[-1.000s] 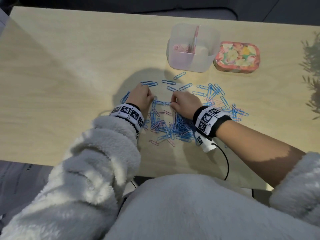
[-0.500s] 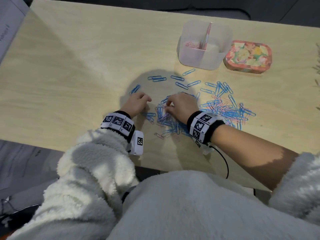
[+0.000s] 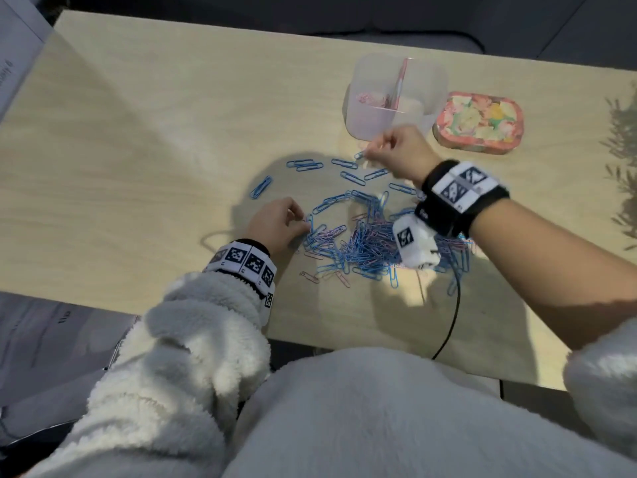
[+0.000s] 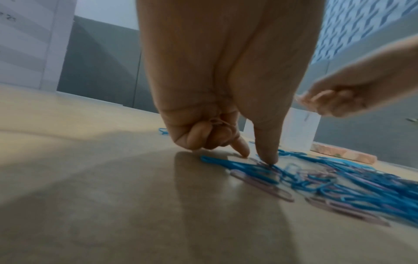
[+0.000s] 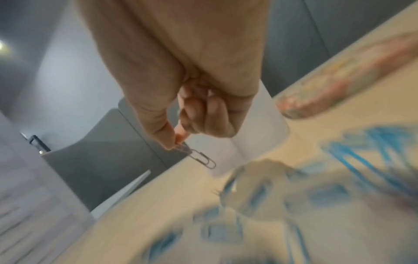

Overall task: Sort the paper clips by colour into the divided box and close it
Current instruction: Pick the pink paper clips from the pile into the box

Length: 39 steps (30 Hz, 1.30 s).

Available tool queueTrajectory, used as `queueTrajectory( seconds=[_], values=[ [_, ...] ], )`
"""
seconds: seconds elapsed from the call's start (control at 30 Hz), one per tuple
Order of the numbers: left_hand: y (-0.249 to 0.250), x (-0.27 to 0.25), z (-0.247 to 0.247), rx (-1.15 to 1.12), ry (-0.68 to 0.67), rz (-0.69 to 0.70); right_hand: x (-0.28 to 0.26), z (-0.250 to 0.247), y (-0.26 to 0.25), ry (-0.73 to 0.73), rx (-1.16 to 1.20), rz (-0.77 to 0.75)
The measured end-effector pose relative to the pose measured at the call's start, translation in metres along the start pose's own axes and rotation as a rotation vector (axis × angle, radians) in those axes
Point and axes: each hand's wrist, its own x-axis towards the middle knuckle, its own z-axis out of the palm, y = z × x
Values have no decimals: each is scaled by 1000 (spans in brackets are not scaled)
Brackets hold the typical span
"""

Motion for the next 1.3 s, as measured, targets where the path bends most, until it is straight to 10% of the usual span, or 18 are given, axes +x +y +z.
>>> queueTrajectory(
  seconds=[0.27, 0.57, 0.77, 0.93, 1.3],
  values=[
    [16, 1, 4, 176, 31, -28, 69, -34, -52, 257, -378, -107],
    [15, 10, -6, 88, 18, -74, 47, -14, -51, 231, -409, -243],
    [6, 17, -27, 117, 111, -27, -13, 32, -7, -155, -397, -275],
    [4, 9, -20, 154, -135, 142, -43, 57, 19, -367, -455, -264],
    [2, 15, -11, 214, -213, 146, -53, 54, 34, -359, -444, -279]
  ],
)
